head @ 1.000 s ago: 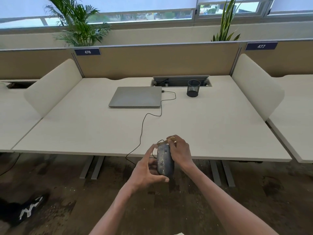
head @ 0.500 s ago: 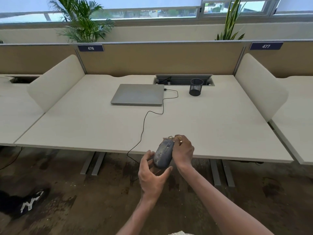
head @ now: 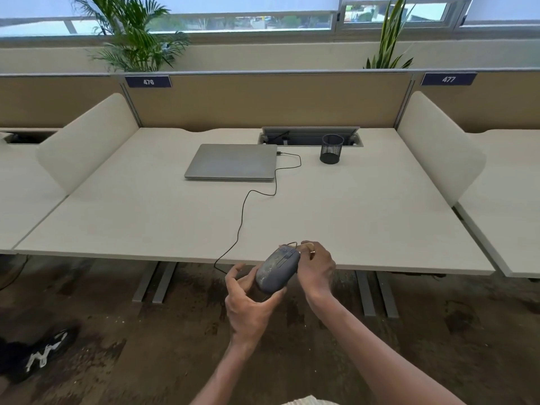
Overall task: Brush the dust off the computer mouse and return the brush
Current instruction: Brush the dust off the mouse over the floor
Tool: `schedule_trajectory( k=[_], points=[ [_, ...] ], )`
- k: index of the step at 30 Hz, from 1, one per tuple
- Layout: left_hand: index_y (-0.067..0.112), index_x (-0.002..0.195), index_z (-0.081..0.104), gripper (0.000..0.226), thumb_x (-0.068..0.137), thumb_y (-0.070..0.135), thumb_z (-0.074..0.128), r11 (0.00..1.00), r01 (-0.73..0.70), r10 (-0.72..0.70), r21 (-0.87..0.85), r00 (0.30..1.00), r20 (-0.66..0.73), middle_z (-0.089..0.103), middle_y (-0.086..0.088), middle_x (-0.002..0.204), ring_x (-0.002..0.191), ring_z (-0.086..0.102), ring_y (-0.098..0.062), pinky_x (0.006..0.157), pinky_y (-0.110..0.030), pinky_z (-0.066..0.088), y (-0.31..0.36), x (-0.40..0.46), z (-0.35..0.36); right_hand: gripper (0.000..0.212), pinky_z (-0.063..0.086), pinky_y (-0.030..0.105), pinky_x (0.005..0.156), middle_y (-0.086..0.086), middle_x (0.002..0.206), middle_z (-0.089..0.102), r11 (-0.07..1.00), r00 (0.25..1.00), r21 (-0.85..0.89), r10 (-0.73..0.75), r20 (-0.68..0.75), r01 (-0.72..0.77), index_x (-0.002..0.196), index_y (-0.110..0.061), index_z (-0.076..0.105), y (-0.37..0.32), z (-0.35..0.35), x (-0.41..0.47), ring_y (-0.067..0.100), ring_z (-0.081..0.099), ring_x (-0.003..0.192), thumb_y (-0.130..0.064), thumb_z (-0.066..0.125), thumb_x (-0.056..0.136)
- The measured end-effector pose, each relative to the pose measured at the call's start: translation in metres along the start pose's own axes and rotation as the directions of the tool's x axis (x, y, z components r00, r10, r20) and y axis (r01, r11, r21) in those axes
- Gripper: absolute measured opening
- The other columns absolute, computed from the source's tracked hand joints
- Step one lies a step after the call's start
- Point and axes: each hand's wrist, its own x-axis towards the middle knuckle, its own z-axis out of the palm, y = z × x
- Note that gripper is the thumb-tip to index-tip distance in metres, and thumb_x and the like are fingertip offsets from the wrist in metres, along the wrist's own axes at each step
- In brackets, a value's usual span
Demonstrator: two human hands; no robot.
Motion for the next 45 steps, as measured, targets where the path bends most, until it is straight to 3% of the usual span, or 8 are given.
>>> schedule_trajectory(
  k=[4, 11, 16, 20, 27, 32, 37, 45],
  points=[
    [0.023, 0.125, 0.039, 0.098, 0.048, 0.047, 0.095, 1.000, -0.002, 0.001, 0.021, 1.000, 0.031, 0.071, 0.002, 0.112, 0.106, 0.061, 0.010, 0.087, -0.029, 0.059, -0.006, -0.001, -0.009, 0.023, 0.044, 0.030, 0.075, 0.000, 0.103, 0.066, 0.996, 0.999, -0.084, -0.037, 0.018, 0.039, 0.113, -0.017, 0.069, 0.011, -0.017, -0.005, 0.019, 0.057, 0.094, -0.022, 0.048, 0.103],
    [0.015, 0.120, 0.041, 0.092, 0.050, 0.032, 0.098, 0.998, -0.033, 0.027, 0.047, 0.990, 0.136, 0.072, 0.001, 0.111, 0.108, 0.067, -0.010, 0.084, -0.009, 0.052, -0.015, -0.005, -0.015, 0.017, 0.044, 0.025, 0.069, 0.005, 0.102, 0.062, 0.930, 0.955, -0.226, -0.296, 0.010, 0.291, 0.108, -0.011, 0.065, 0.025, -0.054, -0.004, 0.020, 0.061, 0.088, -0.022, 0.053, 0.102],
    [0.010, 0.124, 0.041, 0.095, 0.051, 0.031, 0.099, 0.998, -0.040, 0.032, 0.044, 0.984, 0.175, 0.071, 0.001, 0.113, 0.108, 0.067, -0.010, 0.081, -0.009, 0.053, -0.016, -0.004, -0.016, 0.008, 0.041, 0.008, 0.065, -0.004, 0.088, 0.065, 0.822, 0.843, -0.201, -0.536, 0.040, 0.532, 0.100, -0.010, 0.065, 0.010, -0.077, -0.007, 0.012, 0.060, 0.079, -0.013, 0.057, 0.099],
    [0.009, 0.125, 0.041, 0.098, 0.050, 0.033, 0.099, 0.998, -0.048, 0.039, 0.043, 0.979, 0.198, 0.073, -0.006, 0.113, 0.108, 0.066, -0.010, 0.083, -0.005, 0.050, -0.014, -0.002, -0.015, 0.009, 0.057, 0.029, 0.069, -0.002, 0.089, 0.069, 0.741, 0.746, -0.093, -0.650, 0.146, 0.665, 0.100, -0.010, 0.064, -0.016, -0.092, -0.011, 0.014, 0.066, 0.078, -0.004, 0.061, 0.095],
    [0.008, 0.130, 0.040, 0.101, 0.051, 0.032, 0.098, 0.993, -0.094, 0.075, 0.067, 0.966, 0.246, 0.073, -0.008, 0.114, 0.105, 0.065, -0.003, 0.082, -0.001, 0.046, -0.012, -0.003, -0.012, 0.016, 0.058, 0.033, 0.071, 0.000, 0.092, 0.070, 0.652, 0.543, -0.026, -0.609, 0.578, 0.758, 0.108, -0.016, 0.060, -0.061, -0.085, -0.035, 0.013, 0.067, 0.081, -0.010, 0.065, 0.095],
    [0.011, 0.131, 0.038, 0.102, 0.052, 0.037, 0.098, 0.989, -0.097, 0.059, 0.110, 0.948, 0.313, 0.075, 0.010, 0.095, 0.090, 0.069, 0.006, 0.077, -0.018, 0.059, -0.019, -0.004, -0.011, 0.011, 0.056, 0.039, 0.066, 0.003, 0.087, 0.068, 0.555, 0.428, -0.043, -0.587, 0.687, 0.831, 0.107, -0.014, 0.058, -0.070, -0.054, -0.044, 0.019, 0.063, 0.073, -0.016, 0.061, 0.097],
    [0.003, 0.133, 0.036, 0.110, 0.049, 0.034, 0.099, 0.985, -0.086, 0.031, 0.147, 0.940, 0.339, 0.068, 0.018, 0.079, 0.079, 0.064, 0.017, 0.066, -0.003, 0.048, -0.024, -0.006, -0.014, 0.004, 0.052, 0.046, 0.060, 0.006, 0.074, 0.064, 0.505, 0.374, -0.066, -0.537, 0.756, 0.860, 0.095, -0.011, 0.057, -0.068, -0.032, -0.043, 0.024, 0.058, 0.063, -0.015, 0.058, 0.096],
    [0.009, 0.141, 0.030, 0.118, 0.049, 0.040, 0.098, 0.978, -0.090, 0.018, 0.187, 0.935, 0.353, 0.066, 0.023, 0.084, 0.084, 0.067, 0.009, 0.076, -0.006, 0.050, -0.027, -0.005, -0.019, 0.012, 0.043, 0.036, 0.052, 0.000, 0.062, 0.055, 0.535, 0.388, -0.064, -0.521, 0.761, 0.843, 0.084, -0.012, 0.054, -0.066, -0.020, -0.038, 0.019, 0.046, 0.052, -0.011, 0.058, 0.095]
  ],
)
